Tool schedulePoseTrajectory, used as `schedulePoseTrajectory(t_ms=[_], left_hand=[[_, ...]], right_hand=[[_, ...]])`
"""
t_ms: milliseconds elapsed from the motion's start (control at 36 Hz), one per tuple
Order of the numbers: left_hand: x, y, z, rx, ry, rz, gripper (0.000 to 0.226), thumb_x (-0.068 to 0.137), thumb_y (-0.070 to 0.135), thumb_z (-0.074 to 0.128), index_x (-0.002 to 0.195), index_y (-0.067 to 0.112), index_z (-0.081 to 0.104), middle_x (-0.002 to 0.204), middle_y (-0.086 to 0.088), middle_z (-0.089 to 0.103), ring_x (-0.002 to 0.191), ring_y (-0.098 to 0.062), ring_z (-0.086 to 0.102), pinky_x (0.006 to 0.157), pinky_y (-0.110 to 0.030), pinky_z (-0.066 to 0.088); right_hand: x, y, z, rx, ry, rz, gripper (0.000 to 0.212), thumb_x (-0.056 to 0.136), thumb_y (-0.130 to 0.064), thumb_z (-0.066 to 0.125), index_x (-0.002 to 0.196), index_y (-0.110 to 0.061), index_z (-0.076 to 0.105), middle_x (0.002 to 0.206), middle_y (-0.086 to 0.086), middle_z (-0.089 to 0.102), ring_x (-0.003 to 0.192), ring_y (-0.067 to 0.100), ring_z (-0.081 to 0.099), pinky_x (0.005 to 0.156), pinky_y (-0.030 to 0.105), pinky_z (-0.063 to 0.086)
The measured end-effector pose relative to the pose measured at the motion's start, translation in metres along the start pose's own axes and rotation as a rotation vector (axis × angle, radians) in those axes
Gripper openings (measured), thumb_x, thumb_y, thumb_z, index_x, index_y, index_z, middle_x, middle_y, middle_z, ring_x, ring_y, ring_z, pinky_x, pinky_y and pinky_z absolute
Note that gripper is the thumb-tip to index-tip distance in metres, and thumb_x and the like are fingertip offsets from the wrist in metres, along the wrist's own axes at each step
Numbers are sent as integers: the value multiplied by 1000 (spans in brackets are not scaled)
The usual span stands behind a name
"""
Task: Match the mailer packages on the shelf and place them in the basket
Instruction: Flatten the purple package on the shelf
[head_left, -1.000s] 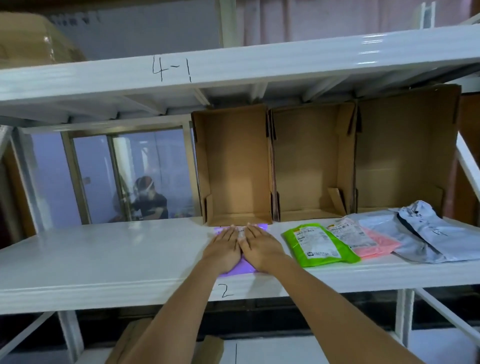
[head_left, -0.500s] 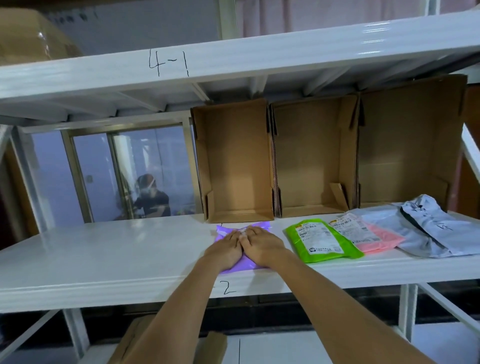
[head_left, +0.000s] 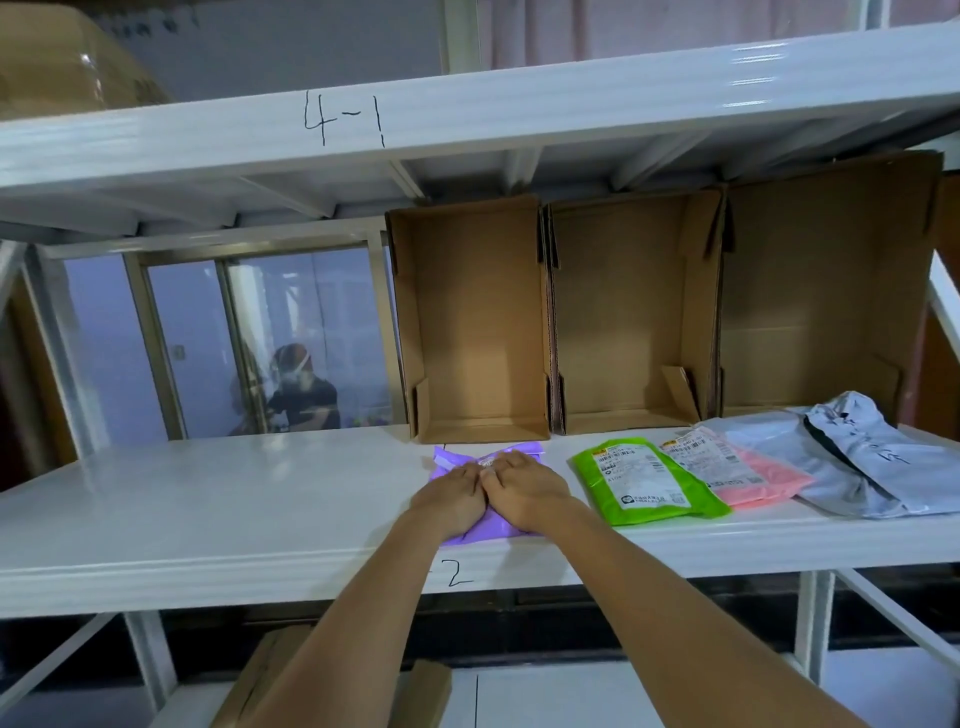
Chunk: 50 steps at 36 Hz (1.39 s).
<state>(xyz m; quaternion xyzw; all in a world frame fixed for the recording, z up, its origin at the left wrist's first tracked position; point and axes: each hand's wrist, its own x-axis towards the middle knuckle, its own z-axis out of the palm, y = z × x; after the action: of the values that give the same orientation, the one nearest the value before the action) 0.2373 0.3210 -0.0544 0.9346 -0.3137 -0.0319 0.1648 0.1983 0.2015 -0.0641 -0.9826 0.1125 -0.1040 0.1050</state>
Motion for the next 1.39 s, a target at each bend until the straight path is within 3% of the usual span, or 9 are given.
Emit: schedulePoseTrajectory(t_ms=[222,444,750,806,889,1028,1222,1306,1389], left_hand=[[-1,1,0,67,-26,11,52,105,36,14,154,18,13,161,0,13,147,-17,16,119,-31,13],[2,0,-1,58,-60,12,52,104,38,14,153,22,18,159,1,20,145,-17,22,119,-32,17],[7,-4,9,139,-10,16,53,104,32,13,154,17,2,162,3,-1,149,-15,5,121,-32,9],[7,-5,10,118,-29,30,54,104,35,13,155,18,7,162,3,4,149,-15,9,121,-34,10],[12,-6,0,-32,-55,14,46,103,27,26,146,13,37,152,-8,37,139,-24,36,114,-37,28],[18,8,-18,4,140,-31,35,99,20,35,128,7,49,135,-16,51,123,-32,49,94,-36,42],[35,-8,9,204,46,68,69,95,18,38,154,11,4,162,-7,4,149,-20,10,120,-37,14],[41,-9,7,196,21,48,68,97,26,35,155,18,0,162,-2,-4,149,-16,1,121,-38,7],[42,-8,9,183,-16,19,64,99,34,33,155,25,3,162,0,-4,149,-15,0,121,-36,4]], right_hand=[[-4,1,-1,53,-15,-23,56,104,-38,16,151,-12,30,160,1,21,149,14,11,120,30,10],[-2,1,-5,60,-42,-18,54,103,-39,17,147,-16,38,157,1,29,146,17,22,117,39,23],[-6,3,3,66,-6,-16,57,104,-39,16,153,-13,25,162,1,17,149,15,11,121,32,11],[-10,5,-3,100,-78,-27,56,104,-39,17,153,-15,25,162,1,16,149,16,12,121,32,10],[-1,6,-20,126,-163,-8,51,103,-38,20,140,-16,49,152,6,39,138,21,37,112,33,29],[15,-1,-28,19,75,35,48,101,-34,27,117,-7,63,128,17,58,120,29,52,98,36,41],[15,-1,-3,30,77,-5,49,102,-34,24,141,-13,47,152,7,38,140,21,33,114,31,26],[17,-1,-7,13,42,-34,55,102,-39,23,149,-14,35,159,7,24,147,19,20,119,30,13],[19,2,-6,22,-24,-14,57,99,-45,25,145,-16,42,153,7,36,142,21,30,116,33,22]])
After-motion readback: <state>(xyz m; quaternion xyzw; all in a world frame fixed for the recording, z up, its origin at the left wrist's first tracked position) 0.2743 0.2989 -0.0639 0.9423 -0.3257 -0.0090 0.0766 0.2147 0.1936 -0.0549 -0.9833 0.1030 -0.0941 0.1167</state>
